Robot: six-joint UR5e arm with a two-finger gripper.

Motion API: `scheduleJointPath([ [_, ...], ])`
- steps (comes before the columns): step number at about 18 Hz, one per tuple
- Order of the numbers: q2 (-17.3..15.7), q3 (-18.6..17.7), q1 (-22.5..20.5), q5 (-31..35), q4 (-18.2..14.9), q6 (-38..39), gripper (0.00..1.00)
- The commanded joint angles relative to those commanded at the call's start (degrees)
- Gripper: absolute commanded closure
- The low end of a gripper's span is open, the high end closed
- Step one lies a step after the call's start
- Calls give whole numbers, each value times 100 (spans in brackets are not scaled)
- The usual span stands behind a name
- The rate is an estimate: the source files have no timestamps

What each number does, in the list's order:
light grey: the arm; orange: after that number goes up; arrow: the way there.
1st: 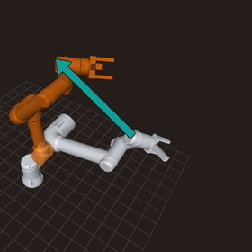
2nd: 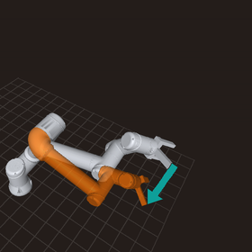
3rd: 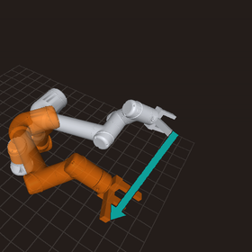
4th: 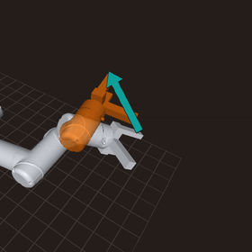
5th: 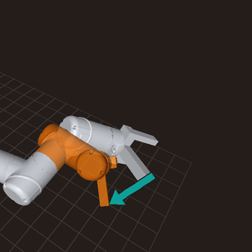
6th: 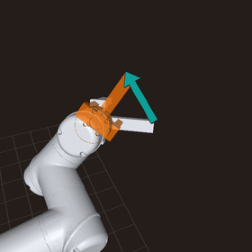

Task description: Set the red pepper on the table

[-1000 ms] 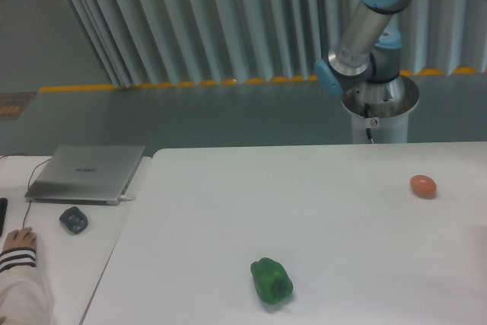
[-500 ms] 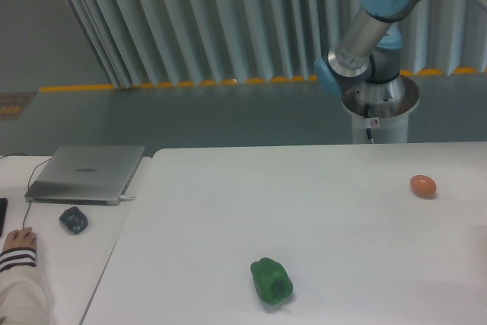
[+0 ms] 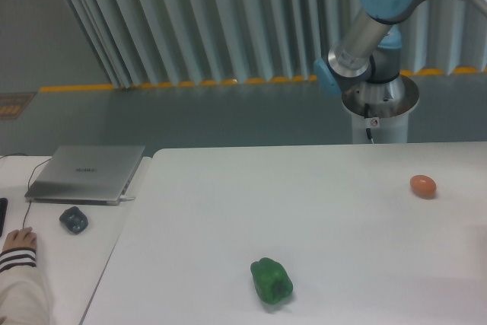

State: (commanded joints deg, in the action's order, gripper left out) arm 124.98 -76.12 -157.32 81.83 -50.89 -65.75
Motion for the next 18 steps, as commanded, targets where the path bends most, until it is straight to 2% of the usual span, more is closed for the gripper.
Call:
scheduleJointPath([
  [18,220,79,0,9,149,141,0],
])
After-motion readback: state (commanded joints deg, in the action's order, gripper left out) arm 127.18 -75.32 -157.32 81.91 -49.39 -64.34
